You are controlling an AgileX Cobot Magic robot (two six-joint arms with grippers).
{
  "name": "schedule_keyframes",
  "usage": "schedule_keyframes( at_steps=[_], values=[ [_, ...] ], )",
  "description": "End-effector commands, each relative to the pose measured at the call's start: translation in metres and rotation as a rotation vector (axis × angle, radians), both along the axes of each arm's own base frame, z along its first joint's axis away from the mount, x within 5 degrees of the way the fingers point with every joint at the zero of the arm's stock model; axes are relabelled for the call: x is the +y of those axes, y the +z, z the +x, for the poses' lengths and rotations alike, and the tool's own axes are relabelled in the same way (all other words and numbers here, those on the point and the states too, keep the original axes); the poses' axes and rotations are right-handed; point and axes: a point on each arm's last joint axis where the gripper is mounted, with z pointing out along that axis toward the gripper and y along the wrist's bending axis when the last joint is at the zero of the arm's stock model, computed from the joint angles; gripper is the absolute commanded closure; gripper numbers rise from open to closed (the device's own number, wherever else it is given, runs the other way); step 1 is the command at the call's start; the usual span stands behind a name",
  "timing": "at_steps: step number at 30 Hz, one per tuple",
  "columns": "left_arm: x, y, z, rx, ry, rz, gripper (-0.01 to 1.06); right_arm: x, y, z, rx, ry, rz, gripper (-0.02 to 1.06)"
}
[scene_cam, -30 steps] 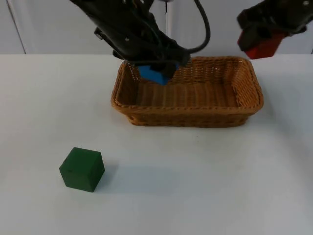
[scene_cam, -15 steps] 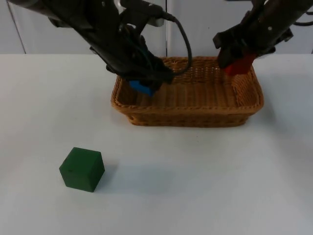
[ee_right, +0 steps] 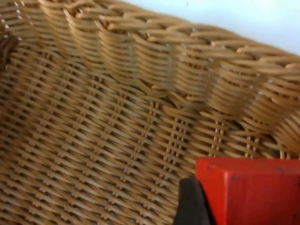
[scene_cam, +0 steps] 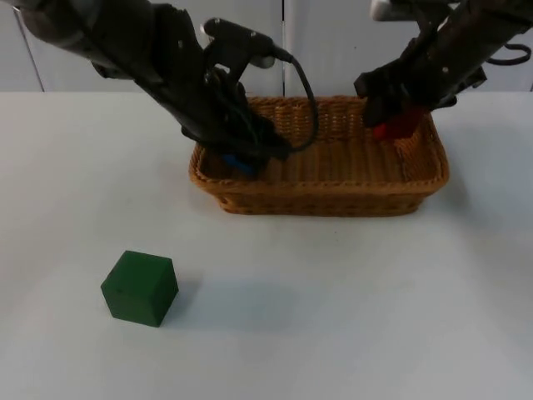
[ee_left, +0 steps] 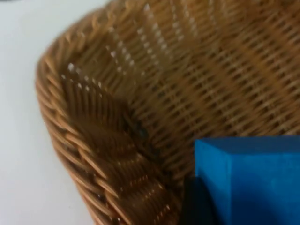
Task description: Pick up one cube with each hand and place exactly two cubes into the same basket, leaving the remaining cube outside.
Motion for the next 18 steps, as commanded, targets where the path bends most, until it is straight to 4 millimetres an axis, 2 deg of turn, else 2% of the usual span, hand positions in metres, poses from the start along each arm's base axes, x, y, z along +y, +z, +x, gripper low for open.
schedule_keyframes(
  at_steps=[1, 5, 18],
  values=[
    [-0.0016, 0.0021, 0.0037, -0.032, -0.002, -0.007, 1.05, 0.004, -0.0025, 0.0015, -0.01, 0.003, 0.01, 1.05],
    [-0.0026, -0.0014, 0.0037, -0.027, -0.005, -0.003, 1.05, 0.0044, -0.0114, 0.0017, 0.008, 0.0, 0.011, 1.05],
    [-0.0028, -0.0036, 0.0042, -0.029, -0.011, 0.002, 1.05, 0.0049, -0.0106, 0.0027, -0.002, -0.008, 0.022, 1.05]
  ],
)
